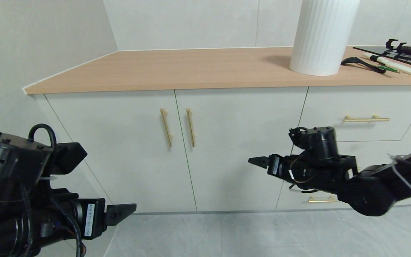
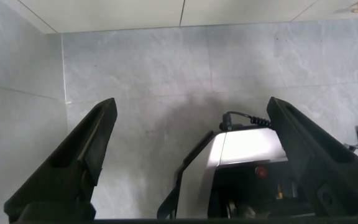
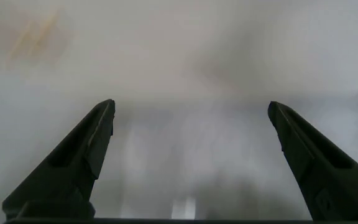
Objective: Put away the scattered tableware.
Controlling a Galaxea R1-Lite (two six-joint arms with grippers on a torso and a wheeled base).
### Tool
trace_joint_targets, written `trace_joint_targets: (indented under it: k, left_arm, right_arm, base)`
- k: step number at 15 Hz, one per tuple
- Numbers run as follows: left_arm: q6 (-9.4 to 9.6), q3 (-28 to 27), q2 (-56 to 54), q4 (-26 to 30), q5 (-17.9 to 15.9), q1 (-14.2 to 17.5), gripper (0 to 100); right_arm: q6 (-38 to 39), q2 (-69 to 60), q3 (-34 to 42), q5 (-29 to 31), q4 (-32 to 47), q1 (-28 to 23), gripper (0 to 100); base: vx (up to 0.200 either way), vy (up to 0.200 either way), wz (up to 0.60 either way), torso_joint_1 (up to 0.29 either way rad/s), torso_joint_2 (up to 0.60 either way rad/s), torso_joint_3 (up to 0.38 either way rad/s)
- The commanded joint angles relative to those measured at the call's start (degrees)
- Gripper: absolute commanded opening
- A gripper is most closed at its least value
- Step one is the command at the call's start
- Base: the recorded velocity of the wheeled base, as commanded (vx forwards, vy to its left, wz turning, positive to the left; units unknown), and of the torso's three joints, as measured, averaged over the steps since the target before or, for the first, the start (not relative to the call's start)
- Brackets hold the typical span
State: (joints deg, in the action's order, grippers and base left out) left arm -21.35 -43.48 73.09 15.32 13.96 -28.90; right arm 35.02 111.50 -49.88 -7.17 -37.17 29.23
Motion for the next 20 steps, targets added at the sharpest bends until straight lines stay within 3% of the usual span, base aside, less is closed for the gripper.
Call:
trace_joint_targets:
  k: [1, 4, 5, 11, 12, 13, 17, 20]
  left_arm:
    - [-0.01, -0.11, -0.85, -0.03, 0.02, 0.08, 100]
    - [0.08, -0.37, -3.66, -0.21, 0.02, 0.25, 100]
    - [0.87, -0.37, -5.68, -1.09, 0.1, 0.87, 100]
    - [11.5, 8.77, -18.16, -18.49, 2.13, 8.34, 100]
    - [12.56, 9.38, -21.85, -20.07, 2.13, 9.39, 100]
    - [13.0, 9.56, -24.58, -20.16, 2.13, 10.45, 100]
    - [18.62, 10.35, -45.67, -18.4, 1.86, 17.04, 100]
    - [19.06, 9.38, -55.87, -13.39, 1.51, 19.68, 100]
  right_arm:
    - [-5.58, -12.09, 6.38, 0.4, 0.17, -0.05, 100]
    - [-16.57, -22.81, 10.68, 11.04, 1.31, -0.05, 100]
    - [-18.24, -27.91, 12.44, 14.2, 2.63, -0.05, 100]
    - [-23.51, -62.1, 17.54, 18.68, 29.7, -4.36, 100]
    - [-25.88, -67.2, 17.54, 18.86, 33.04, -5.59, 100]
    - [-27.03, -70.54, 17.63, 19.03, 34.44, -7.08, 100]
    - [-30.28, -87.41, 18.07, 19.12, 37.7, -17.81, 100]
    - [-36.08, -97.7, 20.09, 19.12, 39.81, -22.03, 100]
  base:
    - [0.0, 0.0, 0.0, 0.0, 0.0, 0.0]
    - [0.0, 0.0, 0.0, 0.0, 0.0, 0.0]
    - [0.0, 0.0, 0.0, 0.0, 0.0, 0.0]
    - [0.0, 0.0, 0.0, 0.0, 0.0, 0.0]
    - [0.0, 0.0, 0.0, 0.0, 0.0, 0.0]
    - [0.0, 0.0, 0.0, 0.0, 0.0, 0.0]
    - [0.0, 0.0, 0.0, 0.0, 0.0, 0.0]
    - [0.0, 0.0, 0.0, 0.0, 0.0, 0.0]
